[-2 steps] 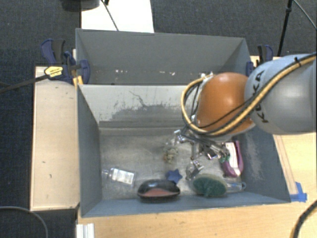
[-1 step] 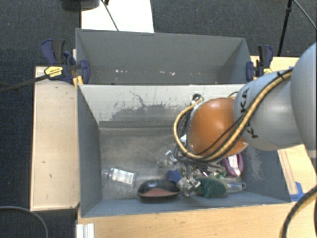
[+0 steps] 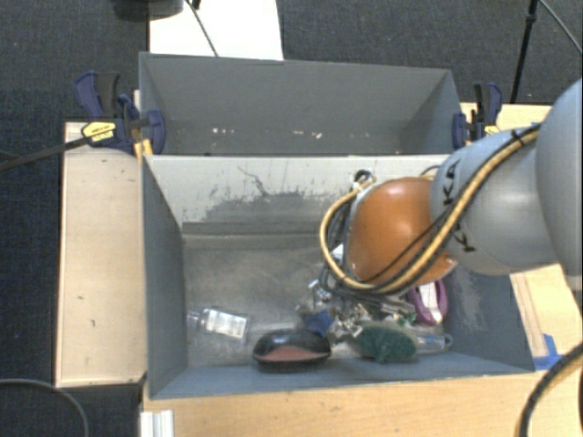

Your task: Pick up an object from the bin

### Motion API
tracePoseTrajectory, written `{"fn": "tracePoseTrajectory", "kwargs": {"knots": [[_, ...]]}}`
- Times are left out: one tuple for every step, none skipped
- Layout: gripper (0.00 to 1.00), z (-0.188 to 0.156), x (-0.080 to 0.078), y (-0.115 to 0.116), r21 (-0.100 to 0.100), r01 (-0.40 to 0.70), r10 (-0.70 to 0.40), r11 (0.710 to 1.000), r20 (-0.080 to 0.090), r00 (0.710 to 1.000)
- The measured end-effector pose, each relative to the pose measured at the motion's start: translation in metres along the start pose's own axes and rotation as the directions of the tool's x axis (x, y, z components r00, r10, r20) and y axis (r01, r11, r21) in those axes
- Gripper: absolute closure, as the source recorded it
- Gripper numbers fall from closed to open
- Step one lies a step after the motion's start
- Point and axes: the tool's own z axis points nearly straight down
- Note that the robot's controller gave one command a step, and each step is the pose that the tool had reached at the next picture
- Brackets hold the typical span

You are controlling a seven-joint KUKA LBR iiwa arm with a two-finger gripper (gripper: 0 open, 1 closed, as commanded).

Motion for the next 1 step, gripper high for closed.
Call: {"fn": "tracePoseTrajectory", "kwargs": {"knots": [[1.0, -0.1708, -0.004, 0.0061, -0.003, 0.104, -0.104, 0.995, -0.007, 0.995]]}}
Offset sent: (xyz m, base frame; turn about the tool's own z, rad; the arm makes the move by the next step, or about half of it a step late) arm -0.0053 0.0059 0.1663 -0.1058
